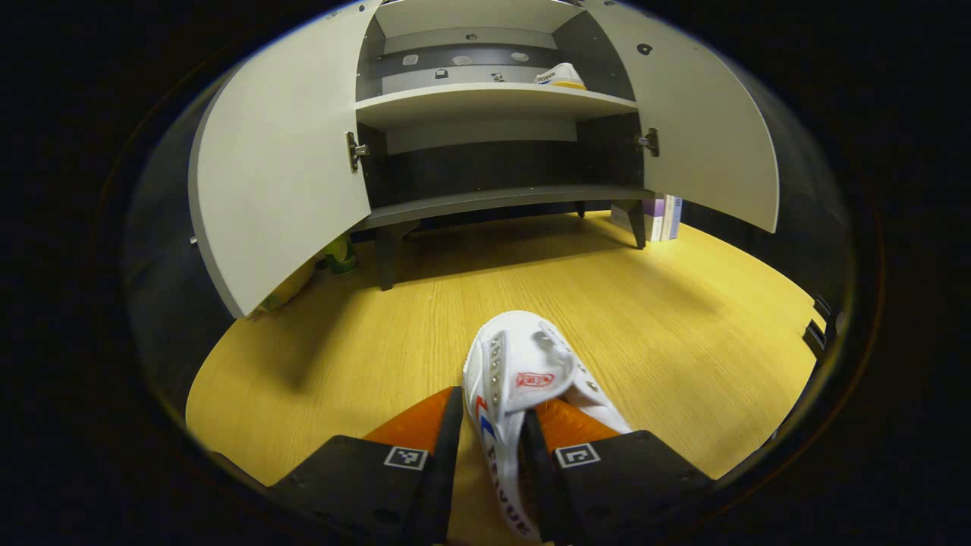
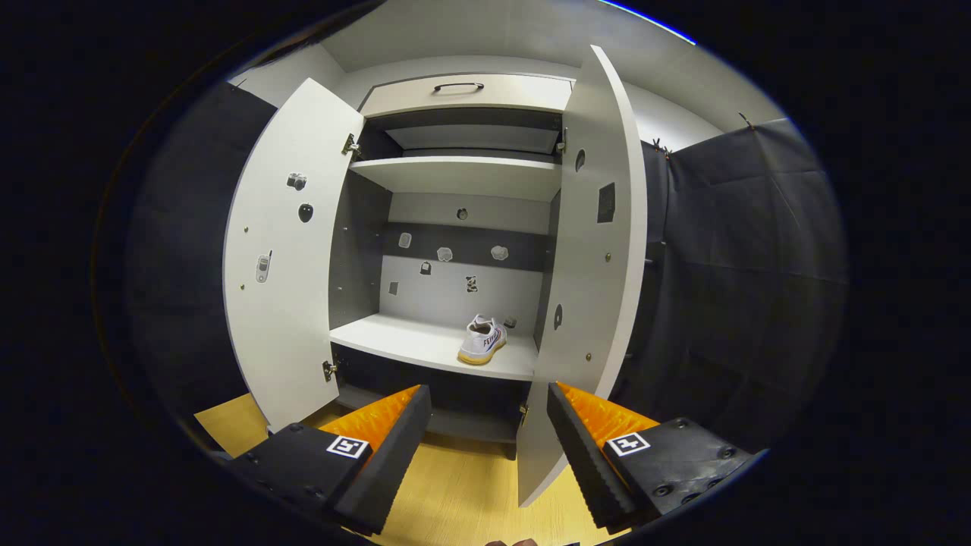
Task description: Grab one shoe with the right hand and put it into the shoe cabinet, grab the other shoe with the left hand and put it into the shoe cabinet; then close the right door with the right hand and the left door with the left hand.
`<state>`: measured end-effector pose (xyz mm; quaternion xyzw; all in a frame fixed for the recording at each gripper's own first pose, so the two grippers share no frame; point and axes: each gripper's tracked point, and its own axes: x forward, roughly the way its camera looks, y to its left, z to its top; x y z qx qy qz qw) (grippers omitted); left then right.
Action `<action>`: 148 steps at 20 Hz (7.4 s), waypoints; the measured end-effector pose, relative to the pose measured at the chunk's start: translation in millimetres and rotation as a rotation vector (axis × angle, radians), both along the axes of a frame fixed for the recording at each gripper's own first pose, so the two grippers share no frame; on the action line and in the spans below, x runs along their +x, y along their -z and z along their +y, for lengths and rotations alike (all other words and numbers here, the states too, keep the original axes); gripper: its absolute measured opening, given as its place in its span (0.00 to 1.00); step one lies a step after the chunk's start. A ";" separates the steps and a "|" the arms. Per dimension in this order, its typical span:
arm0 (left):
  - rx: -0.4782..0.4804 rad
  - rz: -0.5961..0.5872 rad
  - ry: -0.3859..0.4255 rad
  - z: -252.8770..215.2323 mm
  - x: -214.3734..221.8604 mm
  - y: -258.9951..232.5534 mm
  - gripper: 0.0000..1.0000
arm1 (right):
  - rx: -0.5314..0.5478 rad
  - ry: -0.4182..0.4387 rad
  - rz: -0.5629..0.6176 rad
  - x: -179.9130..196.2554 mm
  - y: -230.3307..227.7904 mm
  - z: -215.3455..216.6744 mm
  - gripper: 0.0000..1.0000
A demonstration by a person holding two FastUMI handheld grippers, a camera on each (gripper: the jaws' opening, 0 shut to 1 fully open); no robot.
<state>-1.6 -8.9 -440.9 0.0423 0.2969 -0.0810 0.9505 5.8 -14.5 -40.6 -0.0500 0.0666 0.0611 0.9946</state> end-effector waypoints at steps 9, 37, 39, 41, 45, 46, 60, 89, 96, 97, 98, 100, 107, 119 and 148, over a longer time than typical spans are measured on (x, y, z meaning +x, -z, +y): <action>0.058 0.057 0.009 4.8 19.5 10.4 0.09 | -0.013 -0.008 0.015 -1.3 5.4 3.9 0.98; -0.105 -0.091 -0.307 4.9 99.4 -306.8 0.06 | 0.133 -0.018 0.081 -18.0 43.7 -81.3 0.98; -0.107 -0.122 -0.314 3.2 126.8 -331.5 0.06 | 0.138 0.001 0.081 -19.4 45.6 -96.8 0.98; -0.108 -0.145 -0.322 2.3 156.1 -352.8 0.06 | 0.148 0.021 0.084 -23.1 48.2 -111.4 0.98; -0.110 -0.170 -0.325 1.1 217.0 -381.1 0.06 | 0.147 0.058 0.096 -29.3 56.9 -138.6 0.98; -0.110 -0.181 -0.324 0.3 234.0 -389.3 0.06 | 0.138 0.066 0.095 -31.1 58.4 -145.5 0.98; 0.106 -0.043 -0.377 24.5 416.2 -344.1 0.06 | 0.097 0.175 0.091 -32.9 61.8 -225.8 0.98; -0.019 -0.192 -0.305 0.8 362.6 -384.1 0.95 | 0.106 0.183 0.063 -40.7 34.1 -211.6 0.98; -0.106 -0.360 -0.214 -26.7 268.0 -450.1 0.95 | 0.114 0.191 0.040 -22.9 16.8 -209.2 0.98; -0.109 -0.385 -0.198 -32.4 251.2 -456.4 0.95 | 0.118 0.191 0.033 -18.5 13.0 -207.6 0.98; -0.106 -0.402 -0.185 -36.4 233.3 -459.6 0.95 | 0.123 0.192 0.025 -13.7 8.2 -207.5 0.98; -0.094 -0.420 -0.172 -42.2 199.9 -459.5 0.95 | 0.133 0.190 0.012 -3.4 -1.9 -206.0 0.98; -0.085 -0.436 -0.120 -54.4 104.4 -460.0 0.95 | 0.159 0.188 -0.012 21.0 -26.6 -206.2 0.98; -0.120 -0.416 -0.102 -53.2 34.2 -446.1 0.98 | 0.168 0.166 -0.036 77.8 -52.0 -202.9 0.98; -0.106 -0.404 -0.172 64.0 -4.5 -433.8 0.96 | 0.182 -0.152 -0.018 67.6 -51.6 42.5 0.98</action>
